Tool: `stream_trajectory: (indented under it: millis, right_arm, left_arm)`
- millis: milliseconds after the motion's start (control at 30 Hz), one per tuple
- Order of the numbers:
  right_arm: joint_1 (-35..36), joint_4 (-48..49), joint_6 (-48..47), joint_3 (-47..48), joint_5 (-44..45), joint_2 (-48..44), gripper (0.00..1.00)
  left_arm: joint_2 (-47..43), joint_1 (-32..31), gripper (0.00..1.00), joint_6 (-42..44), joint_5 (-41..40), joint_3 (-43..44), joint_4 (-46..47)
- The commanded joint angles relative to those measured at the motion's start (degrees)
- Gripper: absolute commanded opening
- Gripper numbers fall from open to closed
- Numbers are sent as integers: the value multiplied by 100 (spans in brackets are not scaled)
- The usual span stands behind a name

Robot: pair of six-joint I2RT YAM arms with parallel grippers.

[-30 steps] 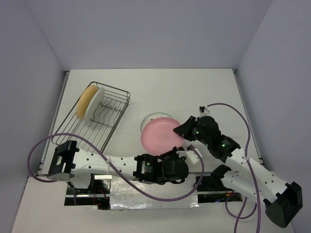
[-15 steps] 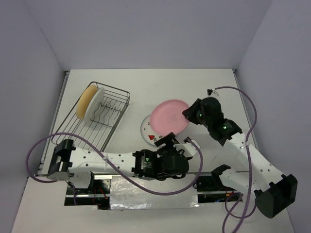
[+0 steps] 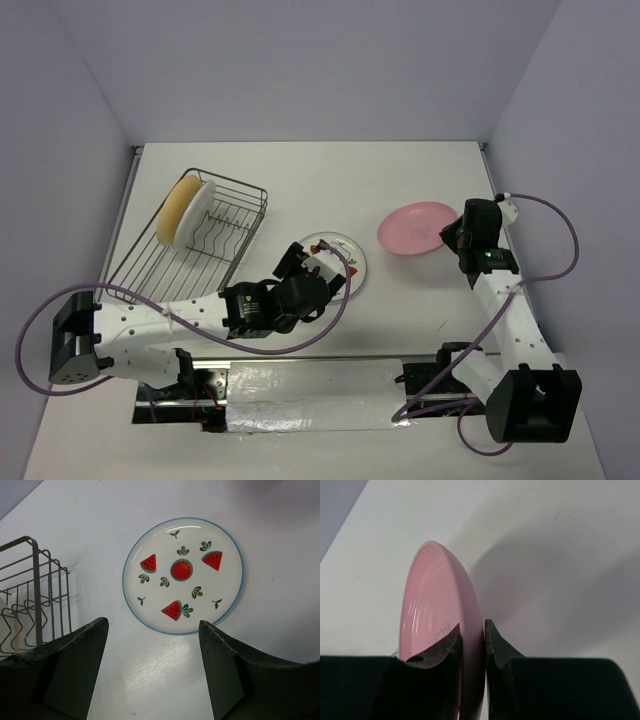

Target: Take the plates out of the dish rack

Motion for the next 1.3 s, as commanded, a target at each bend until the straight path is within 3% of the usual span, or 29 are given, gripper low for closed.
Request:
stream_trajectory:
  millis: [0, 167, 300, 667, 1067, 1200, 1267]
  right_arm:
    - [-359, 468, 71, -245, -109, 35, 0]
    - [-517, 811, 220, -895, -127, 9, 0]
    - [-658, 890, 273, -1028, 40, 26, 0]
    - [-816, 1259, 361, -1292, 233, 202, 3]
    - [-922, 1137, 229, -1213, 128, 492, 22]
    - [-940, 961, 133, -1090, 5, 536, 44]
    - [-940, 873, 124, -1063, -74, 554, 51]
  left_arm:
    - [-199, 17, 85, -212, -278, -172, 682]
    - [-76, 26, 85, -283, -576, -260, 656]
    - [-269, 96, 86, -388, 72, -365, 699]
    - [-401, 123, 87, -248, 328, -507, 990]
    - [-384, 123, 87, -195, 170, -516, 946]
    - [-419, 123, 87, -195, 118, -533, 946]
    - [-402, 123, 87, -195, 100, -551, 955]
